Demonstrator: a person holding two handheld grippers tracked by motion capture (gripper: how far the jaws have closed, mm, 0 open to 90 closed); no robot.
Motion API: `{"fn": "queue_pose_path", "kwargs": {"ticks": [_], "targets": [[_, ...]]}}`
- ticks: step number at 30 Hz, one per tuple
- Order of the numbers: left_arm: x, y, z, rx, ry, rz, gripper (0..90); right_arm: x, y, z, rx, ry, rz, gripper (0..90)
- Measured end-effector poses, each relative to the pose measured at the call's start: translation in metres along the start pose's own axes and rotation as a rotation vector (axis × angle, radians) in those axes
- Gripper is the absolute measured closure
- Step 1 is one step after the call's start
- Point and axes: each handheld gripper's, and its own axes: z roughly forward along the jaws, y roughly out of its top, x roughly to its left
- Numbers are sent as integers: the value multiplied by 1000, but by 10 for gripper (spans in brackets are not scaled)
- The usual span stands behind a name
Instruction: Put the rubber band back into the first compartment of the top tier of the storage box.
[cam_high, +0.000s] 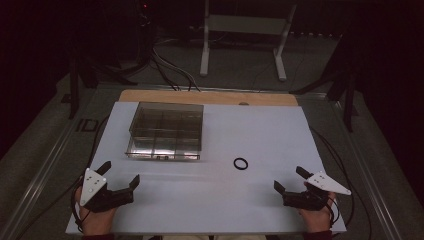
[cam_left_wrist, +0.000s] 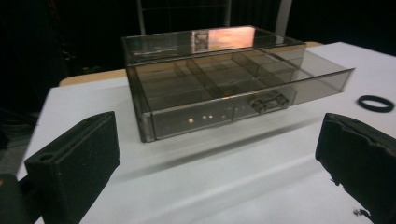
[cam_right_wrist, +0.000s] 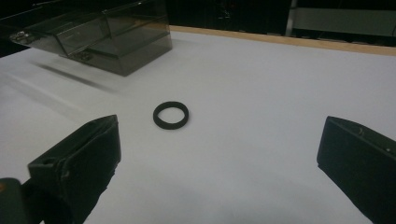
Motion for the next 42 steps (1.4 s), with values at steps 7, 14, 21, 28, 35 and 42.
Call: {"fn": "queue_pose_path", "kwargs": {"ticks": [7, 14, 21, 28, 35, 42], "targets": [[0, -1, 1, 11, 32, -3, 6, 1, 0, 0, -5, 3, -3, 2], [2, -4, 2, 18, 46, -7, 6, 0, 1, -1, -26, -13, 1, 2], [2, -5, 1, 18, 52, -16, 6, -1, 1, 3, -10, -5, 18, 2], [1, -6, 1, 16, 55, -13, 6, 0, 7, 4, 16, -9, 10, 2], [1, -7, 1, 24, 59, -13, 6, 0, 22, 3, 21, 0, 5, 2], [-1, -8, 3, 32, 57, -4, 6, -1, 35, 7, 35, 15, 1, 2]]}}
